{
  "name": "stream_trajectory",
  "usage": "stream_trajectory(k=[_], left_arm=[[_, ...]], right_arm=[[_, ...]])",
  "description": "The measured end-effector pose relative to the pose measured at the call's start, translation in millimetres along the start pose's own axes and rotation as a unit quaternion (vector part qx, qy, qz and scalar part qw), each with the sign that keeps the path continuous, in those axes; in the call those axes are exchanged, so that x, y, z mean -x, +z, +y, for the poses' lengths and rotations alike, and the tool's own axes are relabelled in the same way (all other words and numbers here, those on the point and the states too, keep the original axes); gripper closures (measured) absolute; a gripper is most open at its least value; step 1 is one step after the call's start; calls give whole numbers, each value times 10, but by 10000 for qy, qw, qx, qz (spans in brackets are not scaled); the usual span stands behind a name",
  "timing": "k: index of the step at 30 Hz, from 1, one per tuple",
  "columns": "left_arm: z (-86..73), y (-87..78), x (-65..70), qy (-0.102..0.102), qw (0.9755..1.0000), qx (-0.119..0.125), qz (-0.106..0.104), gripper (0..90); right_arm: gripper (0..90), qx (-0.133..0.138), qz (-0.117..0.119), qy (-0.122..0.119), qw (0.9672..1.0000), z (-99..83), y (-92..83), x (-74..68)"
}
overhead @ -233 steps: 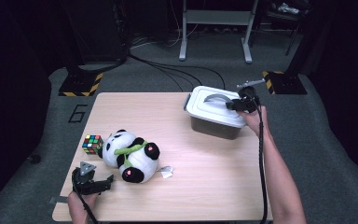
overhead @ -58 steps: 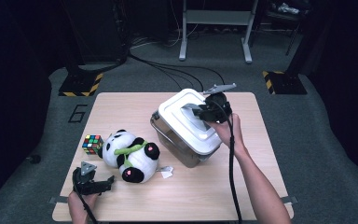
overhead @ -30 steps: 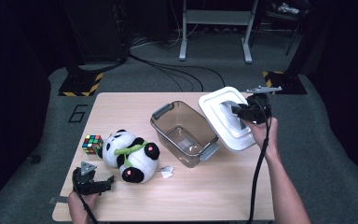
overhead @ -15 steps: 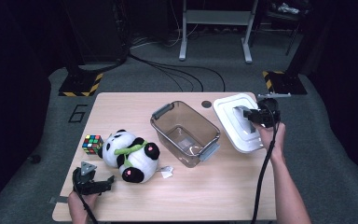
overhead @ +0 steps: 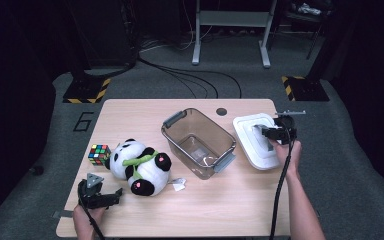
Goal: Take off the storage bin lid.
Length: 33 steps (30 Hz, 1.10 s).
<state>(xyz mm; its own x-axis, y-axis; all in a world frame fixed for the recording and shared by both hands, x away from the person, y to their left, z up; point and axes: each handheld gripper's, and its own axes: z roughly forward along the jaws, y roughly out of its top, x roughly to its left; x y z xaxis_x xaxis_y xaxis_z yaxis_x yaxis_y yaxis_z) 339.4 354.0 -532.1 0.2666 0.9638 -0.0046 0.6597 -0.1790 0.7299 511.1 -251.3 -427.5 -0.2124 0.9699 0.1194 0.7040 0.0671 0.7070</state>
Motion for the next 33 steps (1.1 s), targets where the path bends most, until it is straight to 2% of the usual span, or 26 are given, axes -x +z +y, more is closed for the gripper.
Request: stream_trajectory(k=[1,10,16,18,20,22,30,31,33], left_arm=[[0,0,0,1,10000,-3,5,25],[-1,1,1,-2,10000,11,1,24],[-1,2,1,-1,10000,13,4,24],[-1,2,1,-2,10000,15,6,24],[-1,3,1,-1,10000,15,4,24],[-1,2,1,-2,10000,16,6,24],[-1,2,1,-2,10000,12,3,24],[-1,2,1,-2,10000,12,3,24],[-1,2,1,-3,10000,12,3,24]], right_arm=[[666,-21,11,14,10000,-54,84,26],[666,-186,-11,63,9998,-162,341,28],[666,-200,-20,48,9998,-194,438,23],[666,-213,-86,19,9997,-203,476,20],[666,-216,-87,80,9997,-212,505,16],[666,-232,-95,4,9997,-224,529,22],[656,-239,-137,-50,9996,-229,550,5],[645,-253,-148,-81,9995,-227,547,4],[553,-270,-115,-83,9995,-226,532,0]])
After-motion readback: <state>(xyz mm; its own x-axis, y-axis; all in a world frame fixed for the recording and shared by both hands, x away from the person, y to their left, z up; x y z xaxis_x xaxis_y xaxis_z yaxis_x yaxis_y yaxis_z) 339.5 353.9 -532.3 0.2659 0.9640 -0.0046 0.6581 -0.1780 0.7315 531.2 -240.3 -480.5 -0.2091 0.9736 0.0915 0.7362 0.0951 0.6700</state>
